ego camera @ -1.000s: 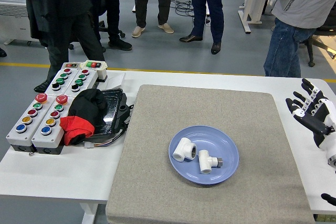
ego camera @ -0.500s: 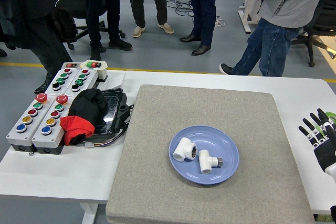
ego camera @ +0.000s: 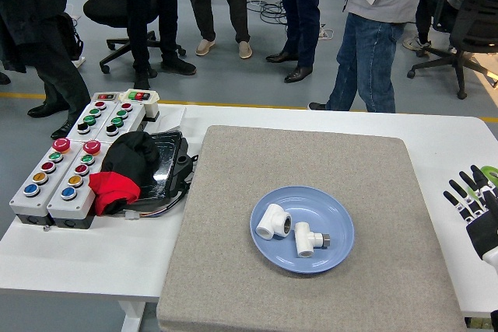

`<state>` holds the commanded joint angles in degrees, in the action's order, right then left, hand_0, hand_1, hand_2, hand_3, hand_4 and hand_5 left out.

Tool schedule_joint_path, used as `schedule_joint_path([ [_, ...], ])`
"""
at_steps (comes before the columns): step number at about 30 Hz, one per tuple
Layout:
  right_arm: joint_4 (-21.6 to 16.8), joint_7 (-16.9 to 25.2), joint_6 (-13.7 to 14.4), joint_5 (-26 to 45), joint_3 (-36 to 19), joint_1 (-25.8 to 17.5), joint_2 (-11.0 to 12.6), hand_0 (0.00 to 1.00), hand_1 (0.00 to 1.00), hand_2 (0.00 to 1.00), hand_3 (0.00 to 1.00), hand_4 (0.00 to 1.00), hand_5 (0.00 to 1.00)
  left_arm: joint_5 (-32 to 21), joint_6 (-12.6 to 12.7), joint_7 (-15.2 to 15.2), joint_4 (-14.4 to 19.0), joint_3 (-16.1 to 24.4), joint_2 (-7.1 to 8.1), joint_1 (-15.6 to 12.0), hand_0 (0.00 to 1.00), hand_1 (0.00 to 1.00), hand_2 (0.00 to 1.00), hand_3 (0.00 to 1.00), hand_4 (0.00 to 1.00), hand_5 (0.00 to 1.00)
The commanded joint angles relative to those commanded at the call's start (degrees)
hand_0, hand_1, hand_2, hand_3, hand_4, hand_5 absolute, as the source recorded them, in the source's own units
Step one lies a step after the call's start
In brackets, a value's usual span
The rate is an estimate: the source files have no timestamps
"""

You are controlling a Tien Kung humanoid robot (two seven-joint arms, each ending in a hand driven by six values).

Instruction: Pick pipe place plate twice

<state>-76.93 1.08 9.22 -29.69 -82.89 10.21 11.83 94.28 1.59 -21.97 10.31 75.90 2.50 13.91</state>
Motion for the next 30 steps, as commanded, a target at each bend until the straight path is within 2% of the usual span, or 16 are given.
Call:
schedule_joint_path([
  [30,-0.35,0.14,-0.61,0.92,0.05,-0.82,0.08,0.792,0.753,0.825,0.813,0.621,0.636,1.03,-0.17,0.05,0.00,0.27,-0.10,-0.73,0.721,0.748,0.698,0.645,0.406,0.998],
])
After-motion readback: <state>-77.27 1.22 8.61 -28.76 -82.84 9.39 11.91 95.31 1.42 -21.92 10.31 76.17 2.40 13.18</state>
